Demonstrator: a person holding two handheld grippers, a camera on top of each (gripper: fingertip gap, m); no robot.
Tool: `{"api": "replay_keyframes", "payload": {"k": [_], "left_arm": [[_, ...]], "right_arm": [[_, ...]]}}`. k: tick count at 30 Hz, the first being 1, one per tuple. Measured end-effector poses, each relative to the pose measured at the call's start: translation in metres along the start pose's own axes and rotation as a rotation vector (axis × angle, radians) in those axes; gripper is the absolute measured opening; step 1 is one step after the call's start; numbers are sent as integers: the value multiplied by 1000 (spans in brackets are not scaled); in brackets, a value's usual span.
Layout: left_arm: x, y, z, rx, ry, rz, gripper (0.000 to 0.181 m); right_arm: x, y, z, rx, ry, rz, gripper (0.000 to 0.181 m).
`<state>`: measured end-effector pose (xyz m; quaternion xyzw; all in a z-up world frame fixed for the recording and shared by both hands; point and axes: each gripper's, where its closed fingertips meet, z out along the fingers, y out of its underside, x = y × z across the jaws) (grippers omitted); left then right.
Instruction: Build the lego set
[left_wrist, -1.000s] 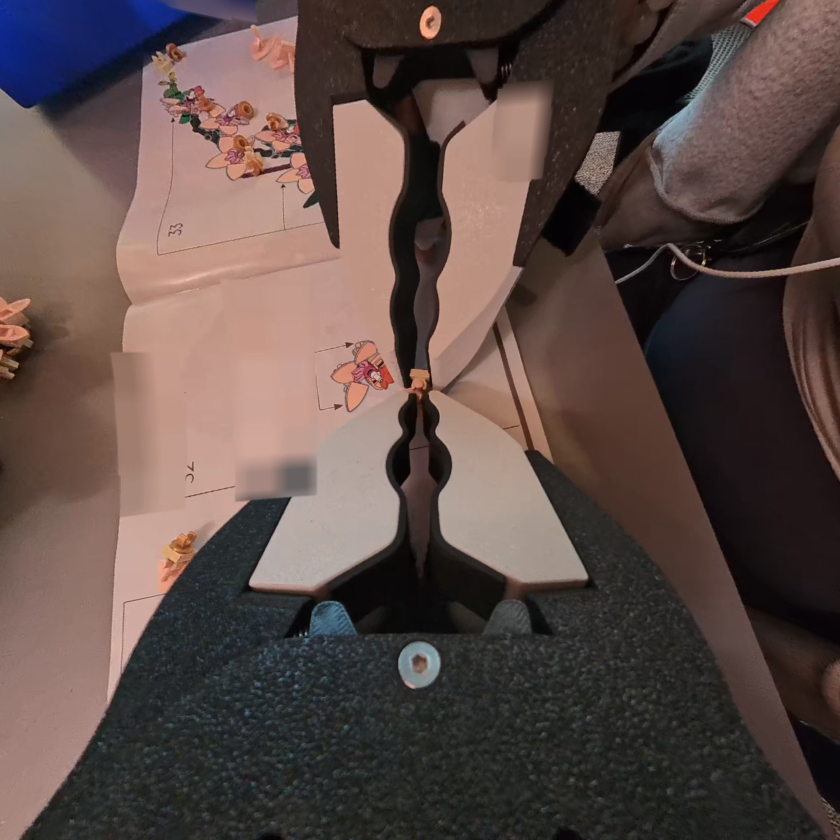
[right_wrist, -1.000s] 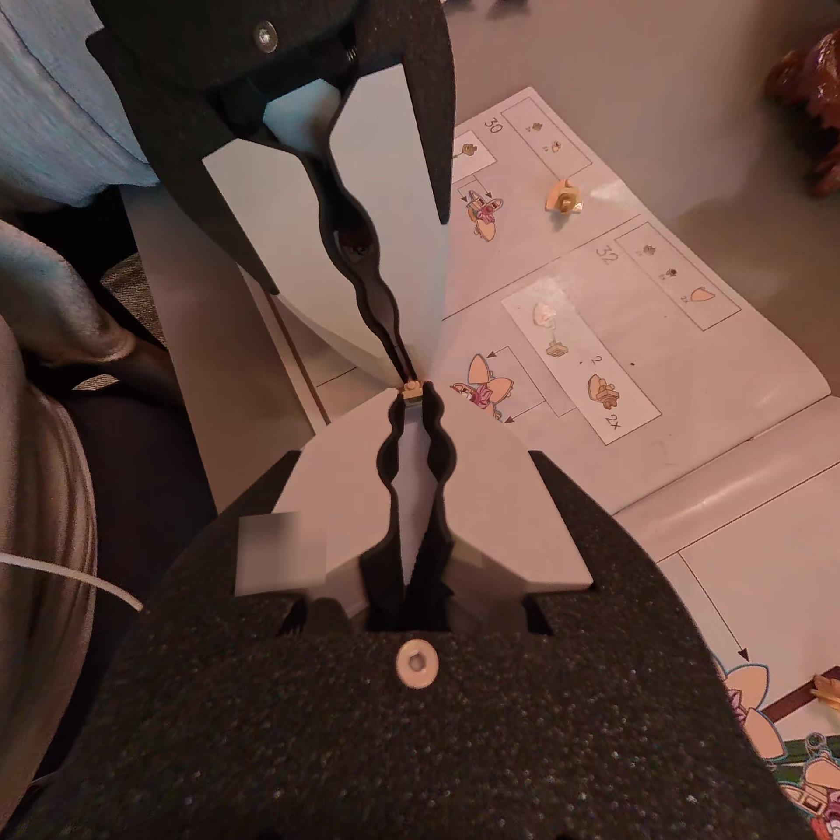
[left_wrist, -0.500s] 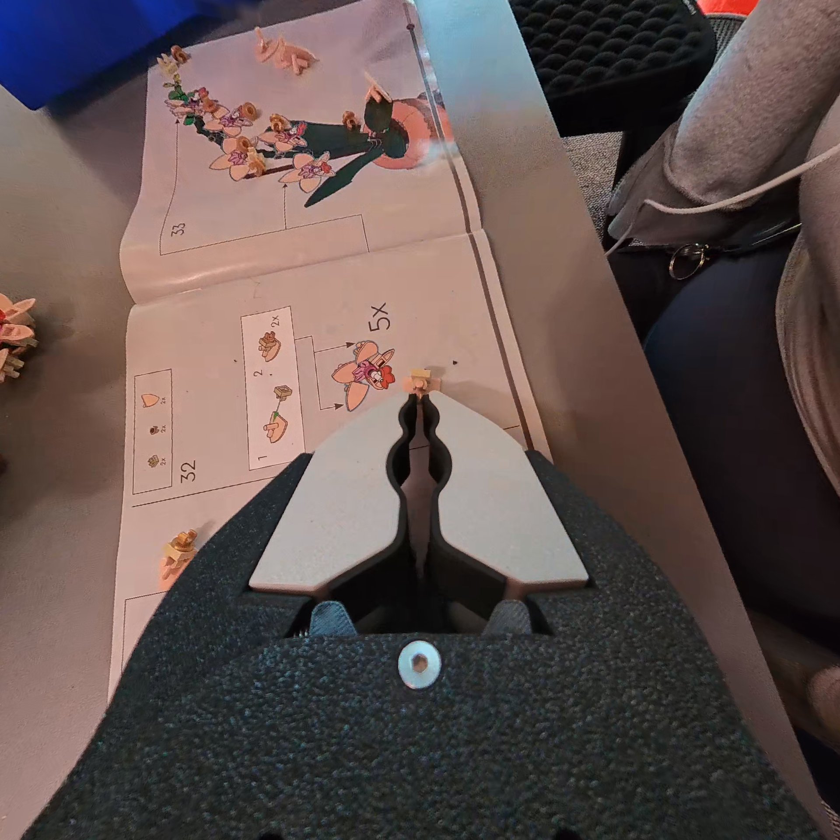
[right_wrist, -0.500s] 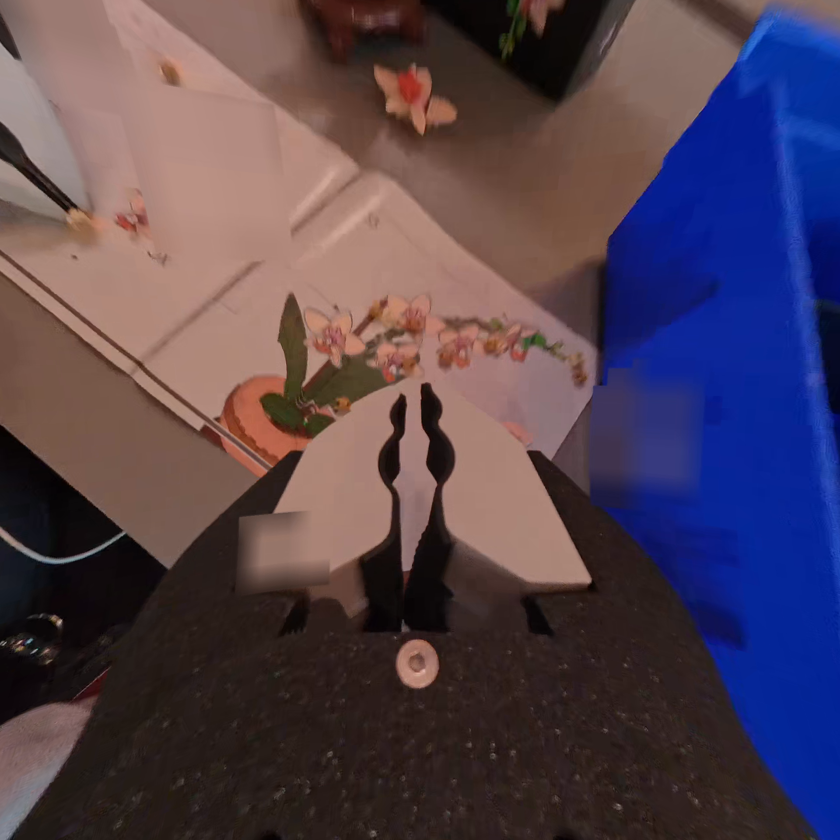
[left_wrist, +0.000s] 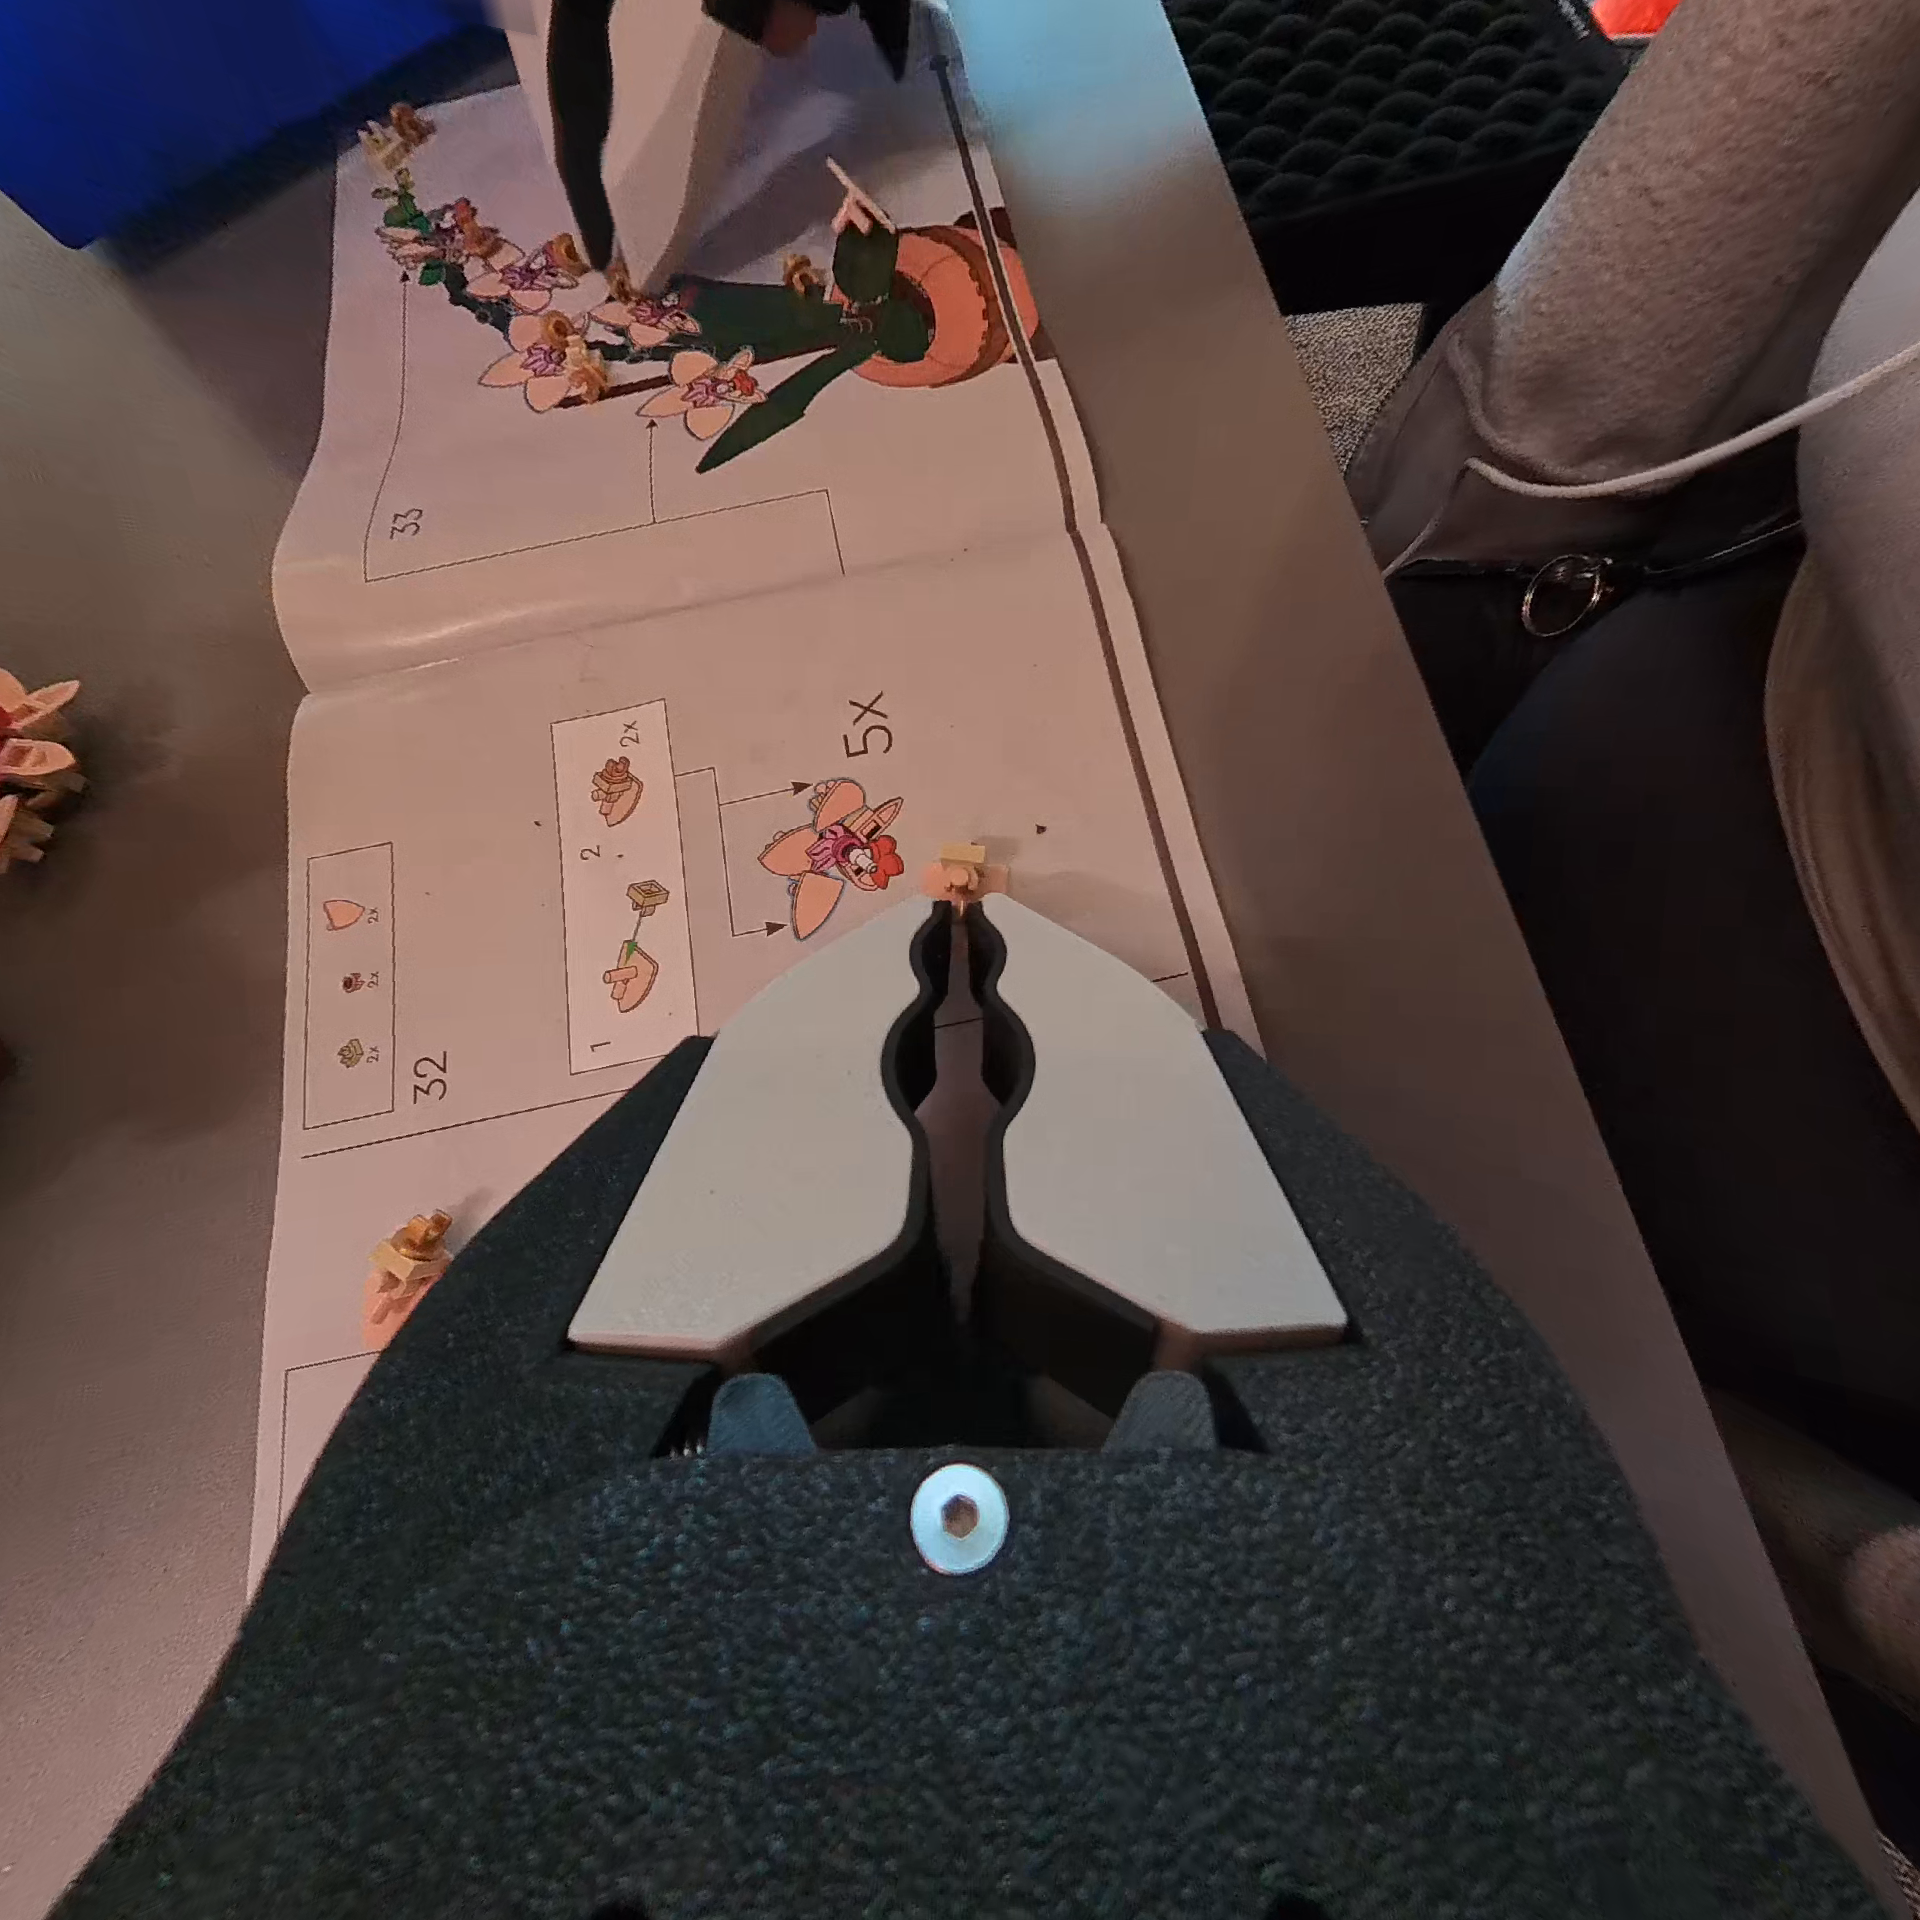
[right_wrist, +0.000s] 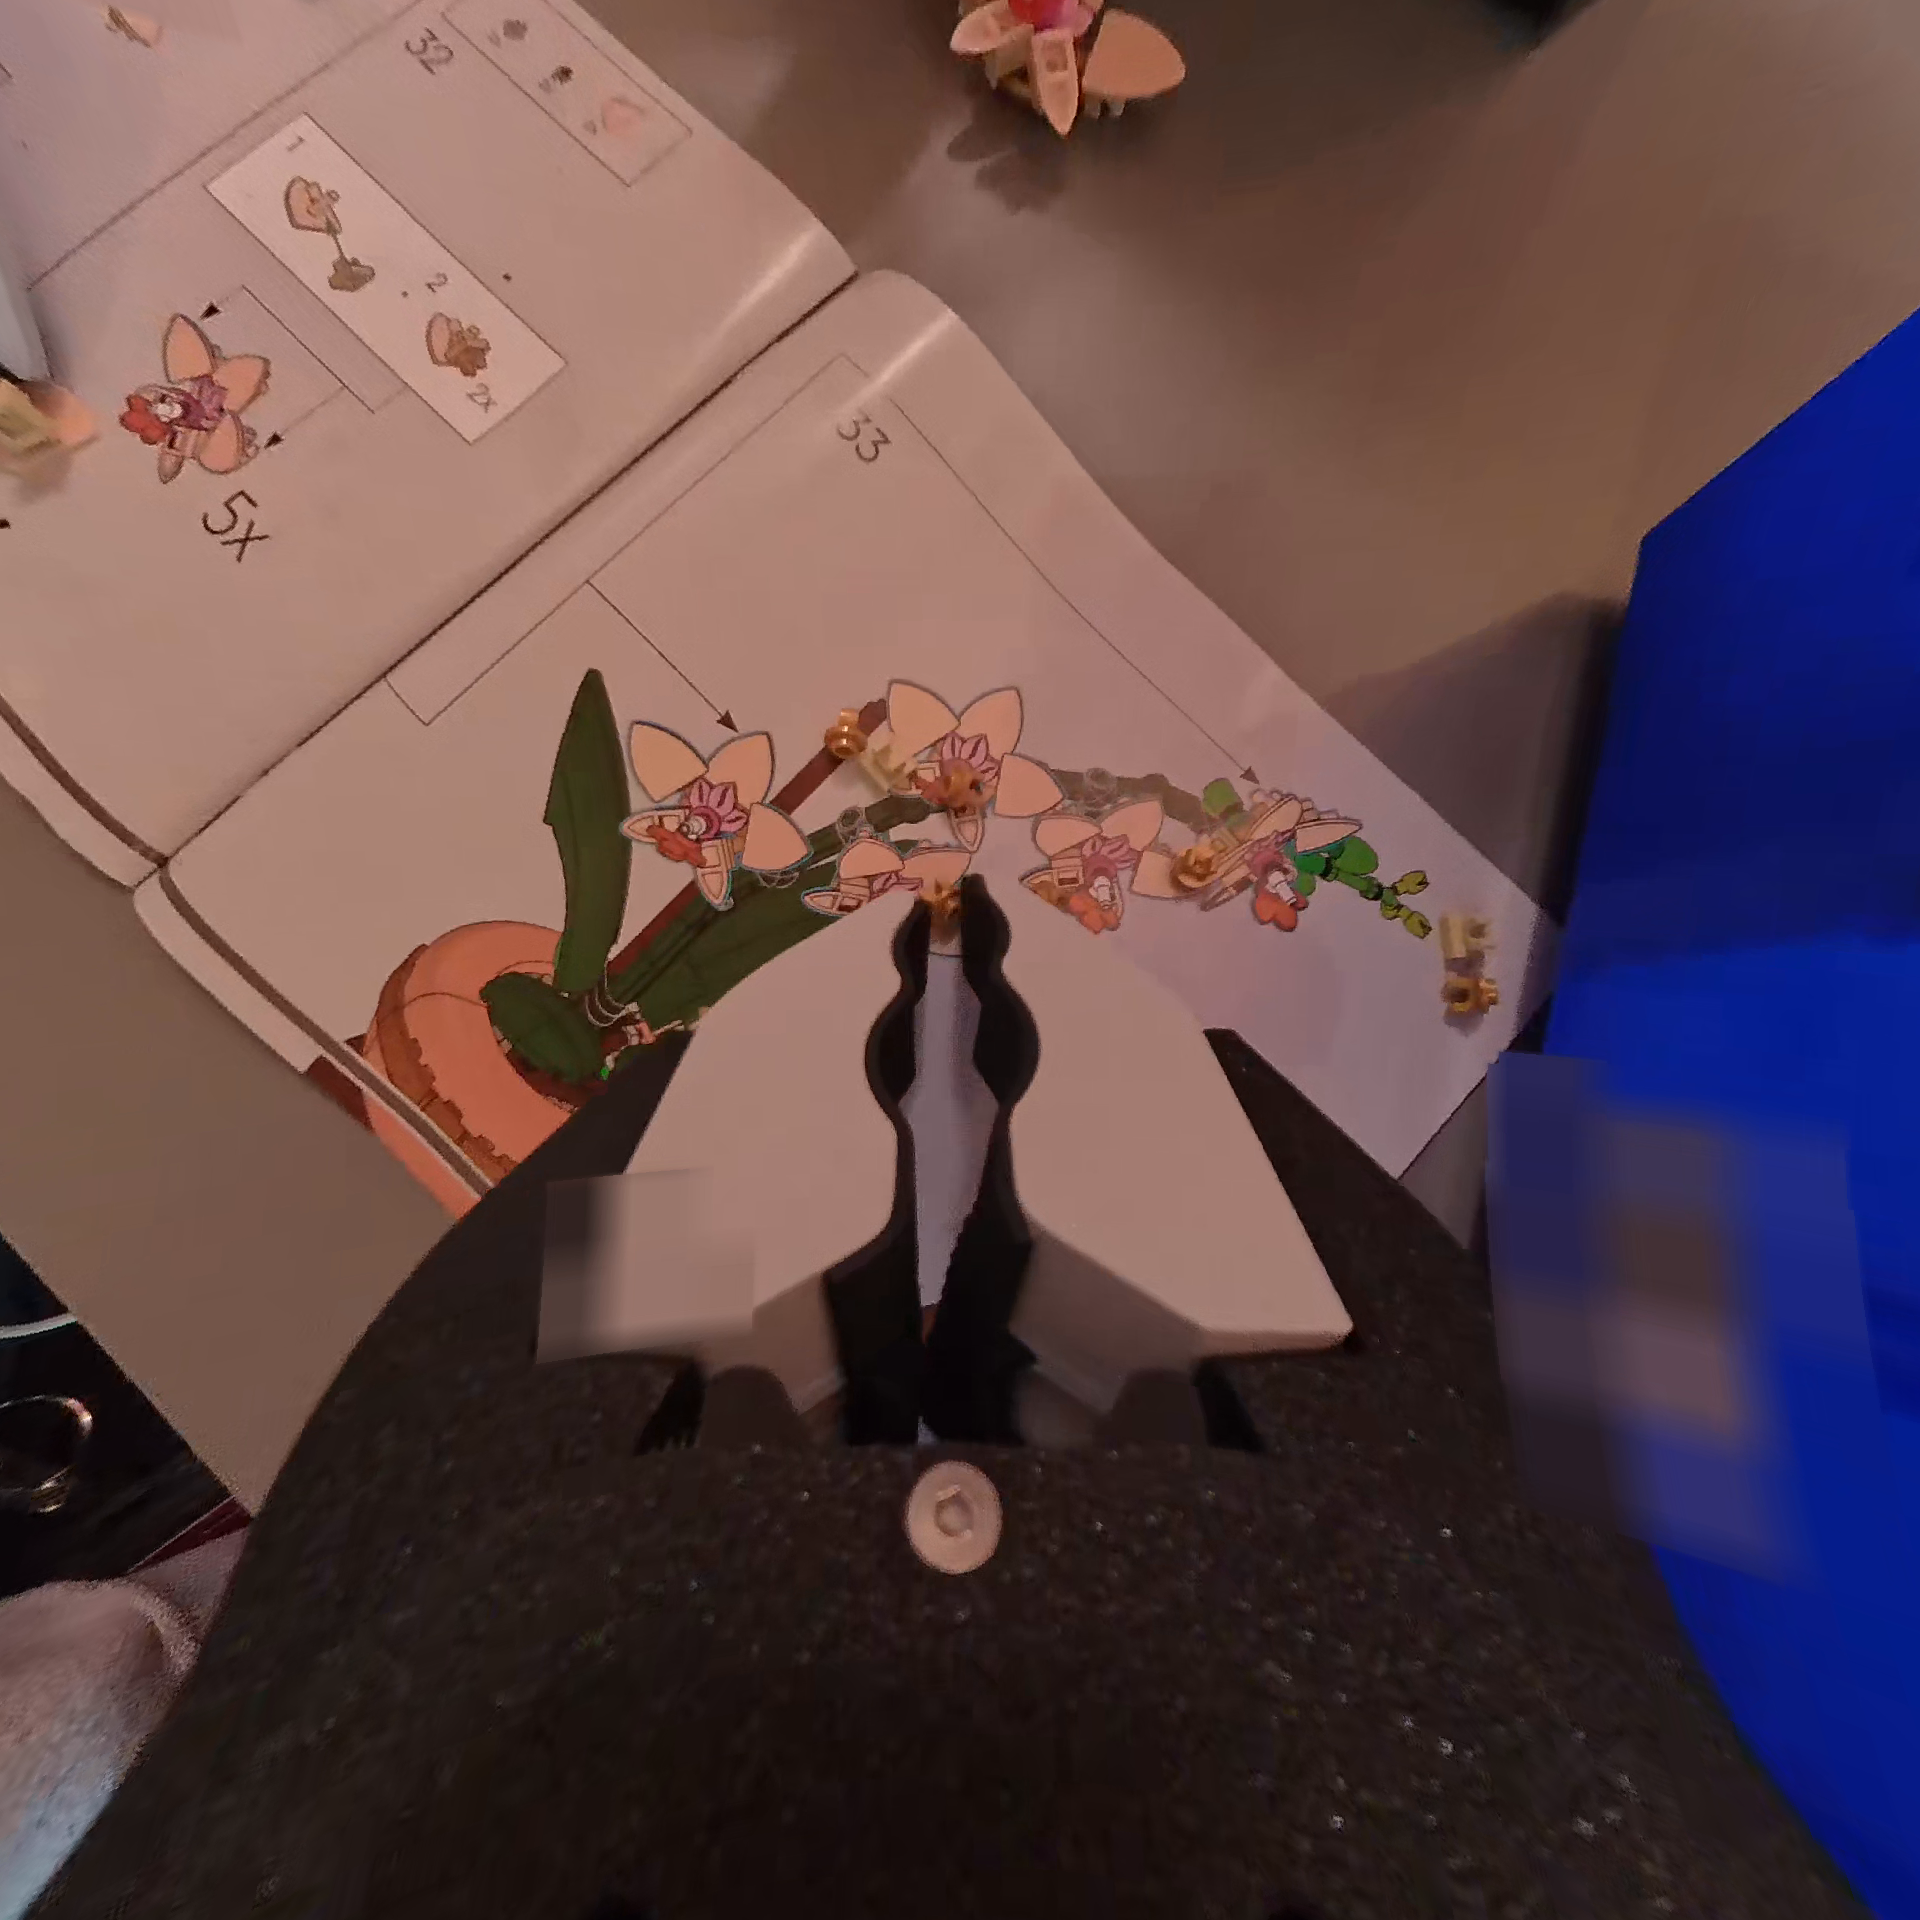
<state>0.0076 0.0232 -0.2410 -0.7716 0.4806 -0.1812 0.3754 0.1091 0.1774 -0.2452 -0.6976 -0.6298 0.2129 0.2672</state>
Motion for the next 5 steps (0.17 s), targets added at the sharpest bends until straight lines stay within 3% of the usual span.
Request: {"api": "replay_keyframes", "payload": {"k": [5], "left_arm": [[-4,1,-3,-9,-29,4,13]], "right_arm": [[-4,-10,-6,81,-35,50,5]]}}
